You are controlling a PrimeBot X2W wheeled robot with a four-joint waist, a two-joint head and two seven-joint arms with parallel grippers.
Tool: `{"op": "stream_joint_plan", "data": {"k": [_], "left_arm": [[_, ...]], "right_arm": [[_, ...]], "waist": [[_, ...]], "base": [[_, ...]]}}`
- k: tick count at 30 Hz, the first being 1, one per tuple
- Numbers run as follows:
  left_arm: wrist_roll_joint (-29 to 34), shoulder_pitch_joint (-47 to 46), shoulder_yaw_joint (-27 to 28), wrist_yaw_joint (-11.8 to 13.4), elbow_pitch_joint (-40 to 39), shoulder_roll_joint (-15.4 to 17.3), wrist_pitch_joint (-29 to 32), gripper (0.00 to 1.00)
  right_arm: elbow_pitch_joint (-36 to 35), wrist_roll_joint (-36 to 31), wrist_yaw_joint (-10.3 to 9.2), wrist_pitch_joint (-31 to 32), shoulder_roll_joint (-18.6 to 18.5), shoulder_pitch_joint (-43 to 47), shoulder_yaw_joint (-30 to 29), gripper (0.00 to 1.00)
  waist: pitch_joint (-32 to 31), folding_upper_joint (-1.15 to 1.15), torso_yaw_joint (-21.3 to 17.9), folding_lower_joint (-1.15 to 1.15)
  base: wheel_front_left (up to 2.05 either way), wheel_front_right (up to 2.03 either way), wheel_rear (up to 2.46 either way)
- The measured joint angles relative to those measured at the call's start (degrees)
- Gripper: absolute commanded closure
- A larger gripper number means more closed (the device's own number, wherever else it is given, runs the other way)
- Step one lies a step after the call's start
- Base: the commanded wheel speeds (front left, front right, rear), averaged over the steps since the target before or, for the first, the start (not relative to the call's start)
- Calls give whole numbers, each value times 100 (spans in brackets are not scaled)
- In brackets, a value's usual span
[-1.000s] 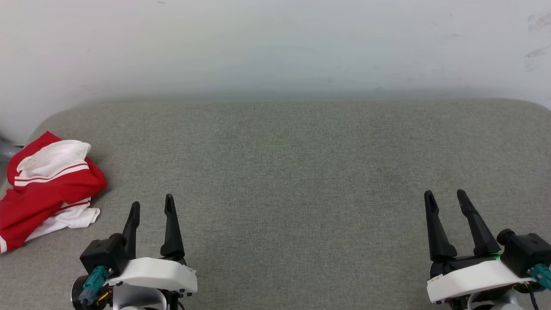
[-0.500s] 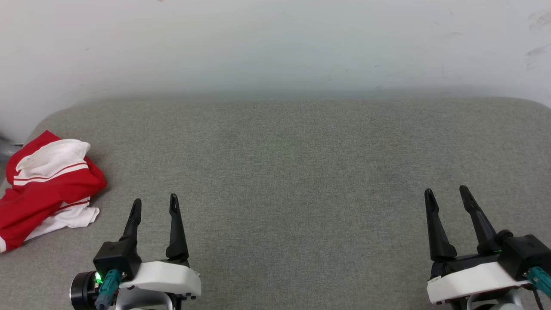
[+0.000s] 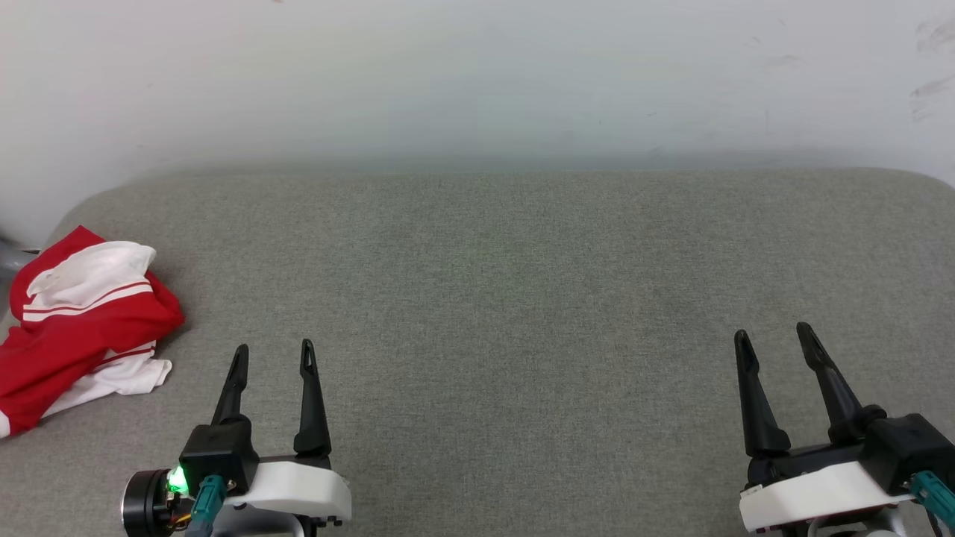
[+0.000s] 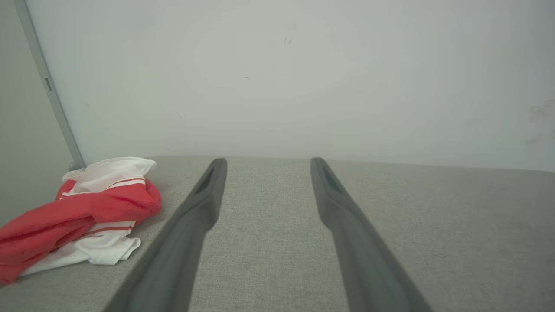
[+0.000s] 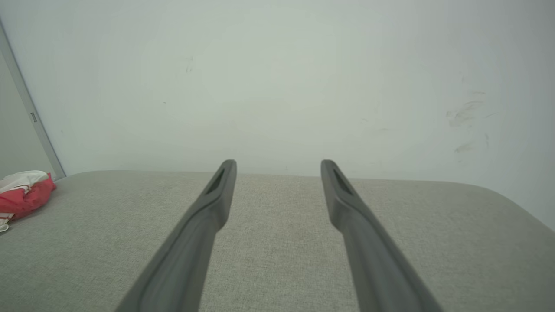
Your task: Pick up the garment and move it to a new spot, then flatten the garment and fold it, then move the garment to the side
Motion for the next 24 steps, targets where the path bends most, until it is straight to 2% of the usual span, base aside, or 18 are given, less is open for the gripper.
{"op": "stream_joint_plan", "data": {"k": [10, 24], "left_arm": [[321, 16, 2, -43, 69, -13, -88, 0], [316, 16, 37, -92, 152, -22, -92, 0]], "right_arm": [[86, 130, 1, -96, 0, 53, -53, 0], [203, 333, 1, -97, 0, 54, -65, 0]], "waist": [[16, 0, 2, 0], [18, 0, 6, 0]], "base": [[0, 0, 0], [0, 0, 0]]}}
